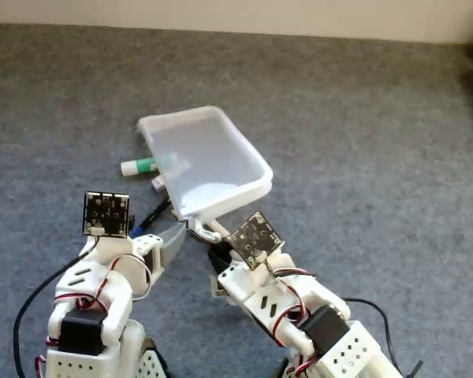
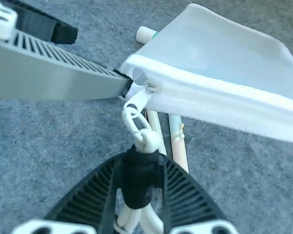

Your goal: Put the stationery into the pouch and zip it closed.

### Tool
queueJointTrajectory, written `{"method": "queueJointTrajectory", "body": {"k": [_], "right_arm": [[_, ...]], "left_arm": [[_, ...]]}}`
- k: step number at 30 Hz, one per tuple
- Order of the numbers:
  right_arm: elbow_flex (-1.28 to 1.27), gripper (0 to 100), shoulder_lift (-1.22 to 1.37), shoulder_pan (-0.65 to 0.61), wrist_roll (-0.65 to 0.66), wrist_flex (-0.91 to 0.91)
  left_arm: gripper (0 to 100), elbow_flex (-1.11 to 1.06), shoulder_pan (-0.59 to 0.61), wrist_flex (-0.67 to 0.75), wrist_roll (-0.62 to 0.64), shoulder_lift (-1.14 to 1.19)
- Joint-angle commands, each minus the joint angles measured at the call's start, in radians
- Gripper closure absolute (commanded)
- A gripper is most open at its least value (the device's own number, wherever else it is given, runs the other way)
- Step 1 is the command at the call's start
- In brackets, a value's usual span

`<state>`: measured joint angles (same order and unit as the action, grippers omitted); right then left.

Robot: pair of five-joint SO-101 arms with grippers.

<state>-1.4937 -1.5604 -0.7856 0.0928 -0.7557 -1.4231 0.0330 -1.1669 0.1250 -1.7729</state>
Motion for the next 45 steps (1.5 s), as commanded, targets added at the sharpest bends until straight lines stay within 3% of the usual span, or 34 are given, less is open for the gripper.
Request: {"method": "queueJointTrajectory", "body": {"k": [1, 18, 26, 36, 45], "right_arm": [[0.008, 99.4, -0.025, 0.007, 0.014, -0.005], [0.018, 99.4, -0.028, 0.008, 0.008, -0.076], [0.019, 99.4, -0.028, 0.013, 0.008, -0.074], [0.021, 99.4, -0.028, 0.156, 0.006, -0.074], [0.062, 99.4, -0.030, 0.271, 0.006, -0.074]], "left_arm": [[68, 0.048, 0.025, 0.025, 0.028, -0.007], [69, -0.058, 0.035, 0.141, 0.054, -0.008], [91, -0.051, 0.035, 0.146, 0.051, -0.008], [96, -0.051, 0.036, 0.146, 0.051, -0.008], [96, -0.058, 0.122, 0.147, 0.052, -0.008]]}}
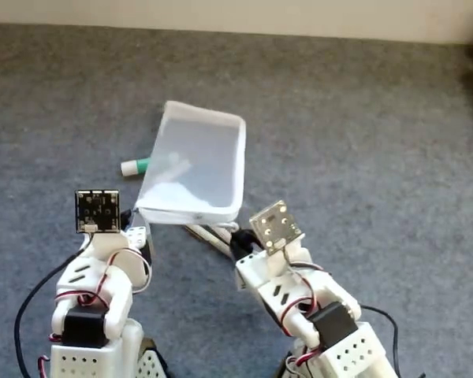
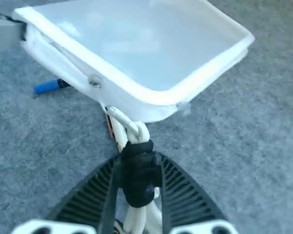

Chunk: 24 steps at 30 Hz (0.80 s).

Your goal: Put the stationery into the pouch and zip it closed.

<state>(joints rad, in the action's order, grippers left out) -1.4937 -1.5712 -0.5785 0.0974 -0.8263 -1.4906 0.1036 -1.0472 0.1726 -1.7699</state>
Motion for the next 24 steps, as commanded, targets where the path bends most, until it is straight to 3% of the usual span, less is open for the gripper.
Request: {"method": "queueJointTrajectory", "body": {"k": [1, 13, 24], "right_arm": [[0.064, 99.4, -0.019, 0.076, 0.002, -0.004], [0.074, 99.4, -0.019, 0.228, 0.002, 0.001], [0.093, 99.4, -0.019, 0.186, 0.009, -0.019]], "left_arm": [[96, 0.008, 0.051, 0.028, 0.005, -0.012], [96, 0.008, 0.056, 0.026, 0.005, -0.012], [95, 0.007, 0.050, 0.028, -0.009, -0.012]]}}
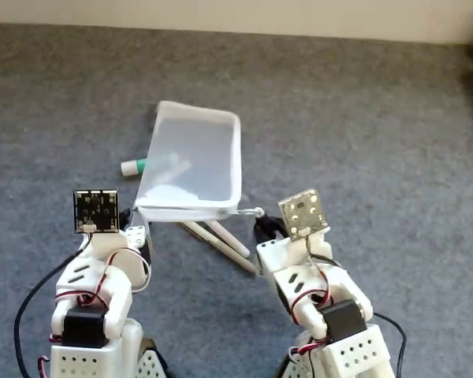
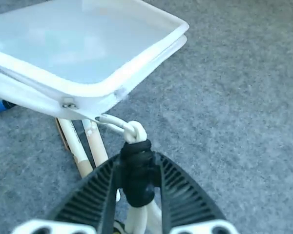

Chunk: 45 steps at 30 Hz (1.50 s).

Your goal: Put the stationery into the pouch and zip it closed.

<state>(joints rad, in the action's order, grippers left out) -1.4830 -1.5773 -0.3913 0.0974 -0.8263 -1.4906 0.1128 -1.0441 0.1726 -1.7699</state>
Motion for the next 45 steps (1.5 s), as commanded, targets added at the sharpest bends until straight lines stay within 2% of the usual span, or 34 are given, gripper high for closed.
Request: {"method": "queueJointTrajectory", "body": {"k": [1, 7, 12, 15, 25, 32, 36, 41, 45], "right_arm": [[0.101, 99.4, -0.013, -0.013, 0.011, -0.042], [0.306, 99.4, -0.013, -0.094, 0.011, -0.280], [0.384, 99.4, -0.013, -0.101, 0.012, -0.325], [0.381, 99.4, -0.013, -0.101, 0.066, -0.335], [0.390, 99.4, -0.013, -0.216, 0.081, -0.409], [0.394, 99.4, -0.015, -0.216, 0.080, -0.410], [0.430, 99.4, -0.039, -0.213, 0.080, -0.412], [0.437, 99.4, -0.180, -0.216, 0.084, -0.429], [0.426, 99.4, -0.239, -0.214, 0.087, -0.417]], "left_arm": [[95, 0.007, 0.041, 0.025, -0.031, -0.012], [94, -0.027, 0.008, 0.072, -0.072, -0.010], [76, -0.104, -0.010, 0.149, -0.064, -0.010], [74, -0.113, -0.016, 0.163, -0.064, -0.010], [76, -0.119, -0.114, 0.189, -0.071, -0.010], [76, -0.206, -0.127, 0.328, -0.074, -0.008], [77, -0.206, -0.127, 0.331, -0.074, -0.010], [91, -0.206, -0.131, 0.331, -0.170, -0.010], [100, -0.199, -0.131, 0.331, -0.178, -0.010]]}}
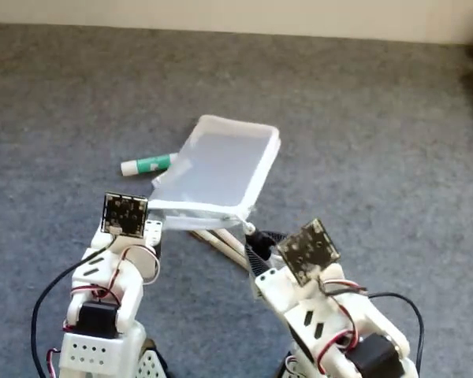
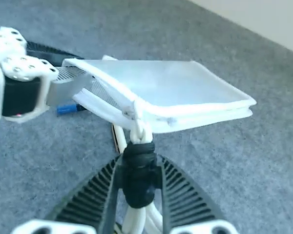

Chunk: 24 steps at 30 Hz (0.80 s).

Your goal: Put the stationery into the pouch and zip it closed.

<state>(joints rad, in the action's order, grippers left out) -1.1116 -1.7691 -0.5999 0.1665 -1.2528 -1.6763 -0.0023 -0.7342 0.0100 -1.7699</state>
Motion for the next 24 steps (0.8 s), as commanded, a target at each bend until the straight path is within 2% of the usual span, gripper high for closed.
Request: {"method": "queueJointTrajectory", "body": {"k": [1, 3, 9, 16, 24], "right_arm": [[0.044, 99.4, -0.048, -0.004, 0.018, 0.012], [0.024, 99.2, -0.048, -0.005, 0.018, 0.015], [-0.041, 97.7, -0.051, -0.002, 0.018, 0.065], [-0.107, 72.9, -0.058, -0.002, 0.011, 0.067], [-0.117, 72.4, -0.050, -0.001, 0.011, 0.068]], "left_arm": [[99, 0.001, -0.013, 0.021, -0.015, -0.010], [99, 0.039, -0.013, -0.003, -0.014, -0.010], [99, 0.222, -0.021, -0.232, -0.011, -0.010], [99, 0.369, -0.021, -0.327, -0.009, -0.004], [99, 0.573, -0.013, -0.408, -0.015, 0.002]]}}
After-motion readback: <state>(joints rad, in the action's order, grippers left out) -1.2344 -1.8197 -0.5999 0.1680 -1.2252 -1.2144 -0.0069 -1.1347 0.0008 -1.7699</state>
